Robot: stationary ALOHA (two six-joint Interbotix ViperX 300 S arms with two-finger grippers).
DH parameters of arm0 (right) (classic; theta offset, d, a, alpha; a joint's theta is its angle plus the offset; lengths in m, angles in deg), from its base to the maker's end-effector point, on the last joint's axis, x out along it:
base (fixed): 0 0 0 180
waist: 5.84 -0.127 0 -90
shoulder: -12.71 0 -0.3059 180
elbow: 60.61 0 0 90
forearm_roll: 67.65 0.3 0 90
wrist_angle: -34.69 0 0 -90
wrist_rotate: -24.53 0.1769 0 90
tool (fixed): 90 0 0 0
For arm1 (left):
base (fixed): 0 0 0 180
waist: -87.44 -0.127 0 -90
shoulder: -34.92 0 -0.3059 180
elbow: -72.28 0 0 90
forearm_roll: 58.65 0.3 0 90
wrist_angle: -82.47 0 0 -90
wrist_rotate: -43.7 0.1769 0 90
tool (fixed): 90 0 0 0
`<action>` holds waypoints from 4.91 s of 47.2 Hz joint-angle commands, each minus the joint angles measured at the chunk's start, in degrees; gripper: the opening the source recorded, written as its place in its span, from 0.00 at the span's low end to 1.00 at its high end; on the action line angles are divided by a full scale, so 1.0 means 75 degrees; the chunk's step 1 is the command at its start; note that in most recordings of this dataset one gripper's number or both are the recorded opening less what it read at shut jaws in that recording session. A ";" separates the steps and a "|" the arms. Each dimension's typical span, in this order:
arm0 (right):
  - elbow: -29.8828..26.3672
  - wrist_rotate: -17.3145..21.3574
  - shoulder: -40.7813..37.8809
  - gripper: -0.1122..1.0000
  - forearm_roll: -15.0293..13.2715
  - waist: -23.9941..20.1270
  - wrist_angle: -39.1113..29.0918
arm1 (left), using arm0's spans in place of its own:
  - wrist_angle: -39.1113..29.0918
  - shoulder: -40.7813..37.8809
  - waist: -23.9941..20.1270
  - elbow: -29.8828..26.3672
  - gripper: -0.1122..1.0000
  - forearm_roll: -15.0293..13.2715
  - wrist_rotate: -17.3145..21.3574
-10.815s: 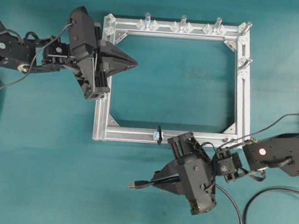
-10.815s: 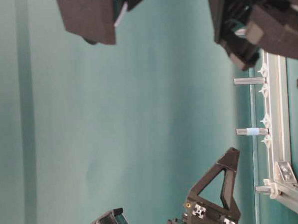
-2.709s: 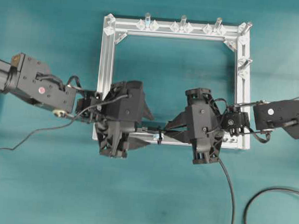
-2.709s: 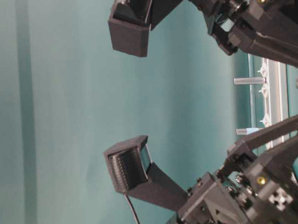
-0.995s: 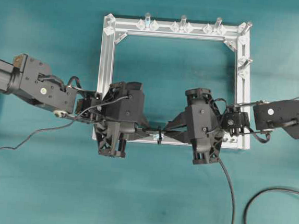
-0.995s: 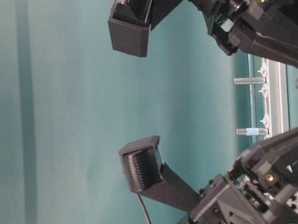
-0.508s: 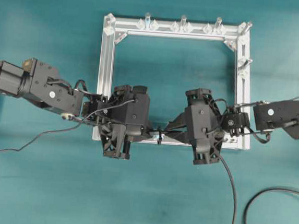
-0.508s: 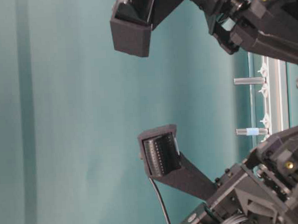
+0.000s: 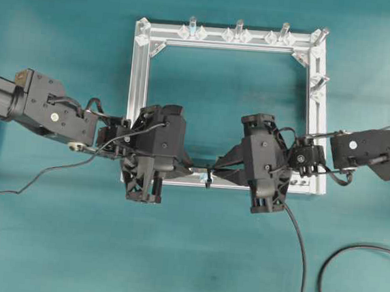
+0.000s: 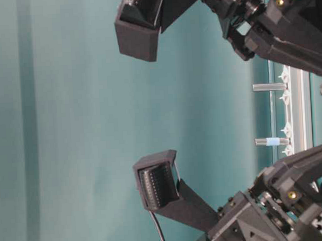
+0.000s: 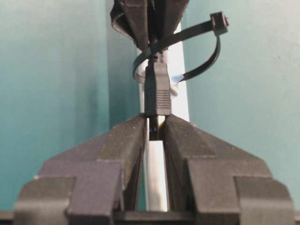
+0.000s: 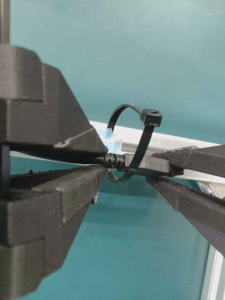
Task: Insert the wire through the string loop located in the center.
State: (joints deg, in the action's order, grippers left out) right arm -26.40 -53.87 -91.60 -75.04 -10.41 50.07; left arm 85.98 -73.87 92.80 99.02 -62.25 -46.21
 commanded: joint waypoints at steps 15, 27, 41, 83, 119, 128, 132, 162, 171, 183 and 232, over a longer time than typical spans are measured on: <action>-0.0164 0.0504 0.0094 0.20 0.0012 0.0000 -0.0504 | 0.0000 0.0223 -0.0012 -0.0105 0.18 0.0023 -0.0023; -0.0223 0.0527 0.0094 0.47 0.0000 -0.0023 -0.0504 | 0.0000 0.0223 -0.0012 -0.0094 0.18 0.0023 -0.0023; -0.0246 0.0516 0.0105 0.74 0.0012 -0.0023 -0.0457 | 0.0000 0.0223 -0.0012 -0.0105 0.18 0.0023 -0.0023; -0.0035 0.0527 0.0539 0.75 0.0000 -0.0070 -0.0516 | -0.0715 0.1219 -0.0012 0.0680 0.18 0.0000 -0.0047; 0.0187 0.0527 0.0891 0.74 0.0012 -0.0105 -0.1066 | -0.0809 0.2906 0.0000 0.2637 0.18 -0.0012 -0.0926; 0.0199 0.0527 0.0902 0.75 0.0012 -0.0105 -0.1066 | -0.0855 0.3516 -0.0012 0.3117 0.18 -0.0023 -0.1031; 0.0199 0.0527 0.0902 0.75 0.0012 -0.0105 -0.1066 | -0.0926 0.3762 -0.0012 0.3281 0.18 -0.0012 -0.1172; 0.0187 0.0527 0.0902 0.74 0.0012 -0.0117 -0.1031 | -0.0844 0.3738 0.0164 0.3820 0.18 -0.0023 -0.1465; 0.0199 0.0527 0.0902 0.74 0.0012 -0.0117 -0.1066 | -0.0598 0.3480 0.0223 0.3809 0.18 -0.0023 -0.1465; 0.0199 0.0527 0.0902 0.74 0.0012 -0.0117 -0.1066 | -0.0293 0.3234 0.0305 0.3738 0.17 -0.0012 -0.1441; 0.0176 0.0527 0.1008 0.74 0.0000 -0.0117 -0.1066 | -0.0926 0.3773 0.0316 0.3270 0.53 0.0070 -0.1219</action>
State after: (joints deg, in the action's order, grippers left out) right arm -24.29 -49.91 -85.97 -74.95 -11.12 41.81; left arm 79.65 -47.68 95.09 125.21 -62.08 -56.32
